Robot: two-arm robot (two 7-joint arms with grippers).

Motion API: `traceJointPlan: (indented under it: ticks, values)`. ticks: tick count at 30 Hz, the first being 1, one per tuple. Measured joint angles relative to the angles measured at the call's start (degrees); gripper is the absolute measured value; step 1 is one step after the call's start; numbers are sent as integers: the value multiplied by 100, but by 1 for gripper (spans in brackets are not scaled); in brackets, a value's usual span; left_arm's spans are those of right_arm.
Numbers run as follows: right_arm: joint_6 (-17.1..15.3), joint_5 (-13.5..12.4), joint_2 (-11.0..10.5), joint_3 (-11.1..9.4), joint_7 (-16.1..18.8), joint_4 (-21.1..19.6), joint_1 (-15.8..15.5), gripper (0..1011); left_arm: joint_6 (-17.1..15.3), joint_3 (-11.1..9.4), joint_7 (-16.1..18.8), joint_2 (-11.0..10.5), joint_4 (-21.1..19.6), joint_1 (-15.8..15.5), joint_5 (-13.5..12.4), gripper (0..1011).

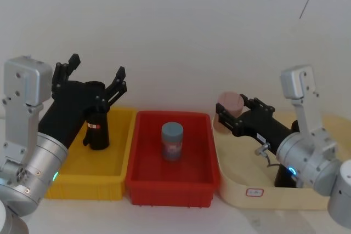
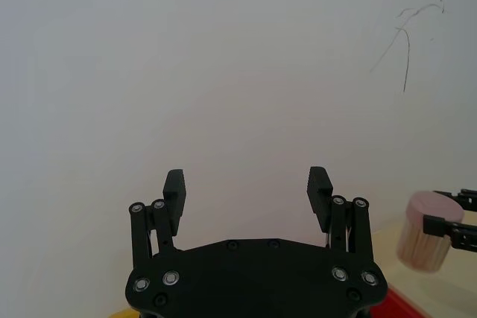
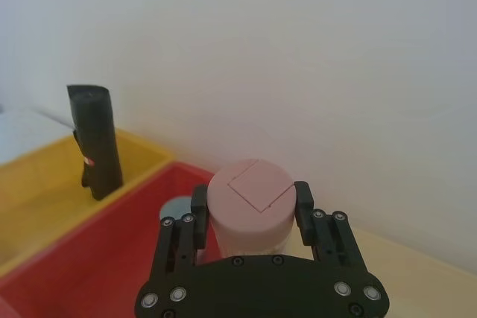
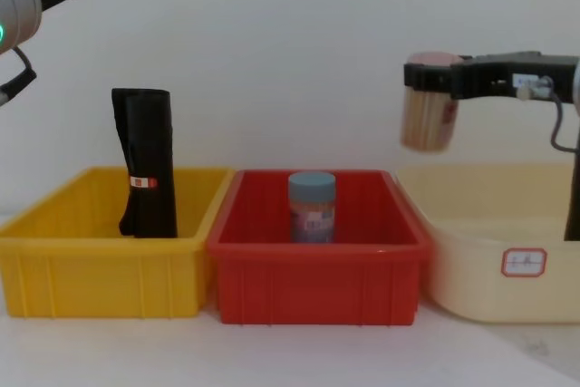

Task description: Pick up the garbage bag with the one hand and transfer it to the other hand.

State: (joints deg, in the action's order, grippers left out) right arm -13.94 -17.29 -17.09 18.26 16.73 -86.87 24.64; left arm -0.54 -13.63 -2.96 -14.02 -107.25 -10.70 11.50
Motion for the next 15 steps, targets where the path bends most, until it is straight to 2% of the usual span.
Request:
traceJointPlan:
  ticks: [15]
  values:
    - [-101, 138, -117, -90, -118, 174, -226, 663, 0, 0, 0, 0, 0, 0, 0, 1001]
